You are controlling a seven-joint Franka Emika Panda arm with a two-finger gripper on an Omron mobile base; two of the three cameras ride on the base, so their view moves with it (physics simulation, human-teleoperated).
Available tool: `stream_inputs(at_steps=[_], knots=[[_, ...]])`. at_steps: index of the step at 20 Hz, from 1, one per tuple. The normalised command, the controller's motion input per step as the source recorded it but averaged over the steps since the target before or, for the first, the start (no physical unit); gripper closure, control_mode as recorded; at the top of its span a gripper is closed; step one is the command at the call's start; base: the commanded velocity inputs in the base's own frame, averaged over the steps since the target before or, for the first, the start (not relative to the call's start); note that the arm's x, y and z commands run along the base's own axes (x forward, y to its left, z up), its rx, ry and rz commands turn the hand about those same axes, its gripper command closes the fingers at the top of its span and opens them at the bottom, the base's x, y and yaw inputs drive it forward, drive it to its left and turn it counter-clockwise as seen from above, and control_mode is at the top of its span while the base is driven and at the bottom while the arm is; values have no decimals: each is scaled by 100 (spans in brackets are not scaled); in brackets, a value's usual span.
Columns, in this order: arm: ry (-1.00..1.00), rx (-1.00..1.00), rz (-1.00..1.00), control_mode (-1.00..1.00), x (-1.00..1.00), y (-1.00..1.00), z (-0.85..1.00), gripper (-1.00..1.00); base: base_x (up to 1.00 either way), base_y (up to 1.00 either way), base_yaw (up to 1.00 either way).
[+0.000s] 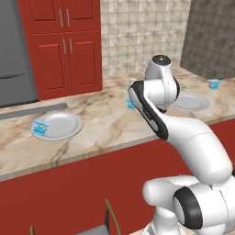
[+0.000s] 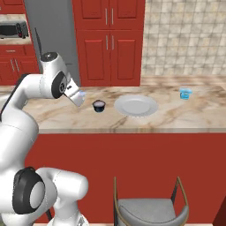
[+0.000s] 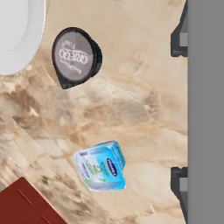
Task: Place two yogurt containers on each plate.
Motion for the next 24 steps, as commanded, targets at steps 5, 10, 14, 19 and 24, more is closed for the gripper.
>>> stream_inputs(at_steps=[5,10,14,19,24], knots=[[-10,0,31,-100,34,16,75,-100,0,0,0],[10,-5,12,-100,39,12,-5,-100,0,0,0],[28,-15,8,-100,36,6,-32,-100,0,0,0],[29,-12,1,-100,1,5,-39,-100,0,0,0],[9,0,0,-100,17,0,-6,-100,0,0,0]])
